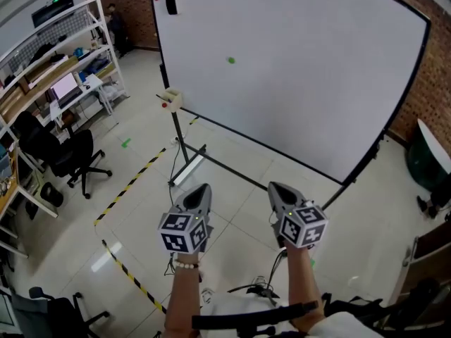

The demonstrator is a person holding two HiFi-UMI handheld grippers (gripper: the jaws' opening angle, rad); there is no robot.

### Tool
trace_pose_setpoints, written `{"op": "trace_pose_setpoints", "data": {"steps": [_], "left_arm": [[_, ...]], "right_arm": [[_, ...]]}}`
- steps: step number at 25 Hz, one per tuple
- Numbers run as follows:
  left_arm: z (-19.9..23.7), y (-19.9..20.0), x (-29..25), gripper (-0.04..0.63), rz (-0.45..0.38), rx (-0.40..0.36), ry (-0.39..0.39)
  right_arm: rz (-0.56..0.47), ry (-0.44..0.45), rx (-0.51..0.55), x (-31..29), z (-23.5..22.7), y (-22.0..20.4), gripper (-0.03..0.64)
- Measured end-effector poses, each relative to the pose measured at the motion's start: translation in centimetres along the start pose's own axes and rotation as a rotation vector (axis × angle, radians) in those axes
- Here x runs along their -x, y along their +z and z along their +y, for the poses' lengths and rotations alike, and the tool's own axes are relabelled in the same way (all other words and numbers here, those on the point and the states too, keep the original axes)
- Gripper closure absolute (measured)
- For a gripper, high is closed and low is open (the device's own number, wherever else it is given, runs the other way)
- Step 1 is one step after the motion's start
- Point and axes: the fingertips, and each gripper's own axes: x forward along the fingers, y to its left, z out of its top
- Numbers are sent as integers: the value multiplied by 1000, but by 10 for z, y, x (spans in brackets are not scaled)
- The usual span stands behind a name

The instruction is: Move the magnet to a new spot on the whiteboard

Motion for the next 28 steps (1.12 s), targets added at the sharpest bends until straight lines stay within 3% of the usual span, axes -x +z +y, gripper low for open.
{"op": "trace_pose_setpoints", "data": {"steps": [7, 13, 20, 28], "left_arm": [[5, -6, -8, 606, 15, 40, 66], [-17, -9, -31, 606, 0, 95, 67], [-52, -12, -66, 606, -7, 81, 60], [-25, 3, -106, 606, -24, 54, 26]], "right_arm": [[15, 31, -15, 8, -30, -4, 607], [52, 114, 1, 8, -56, -16, 607], [46, 173, -6, -10, -74, -14, 607], [19, 168, 22, -54, -81, 1, 607]]}}
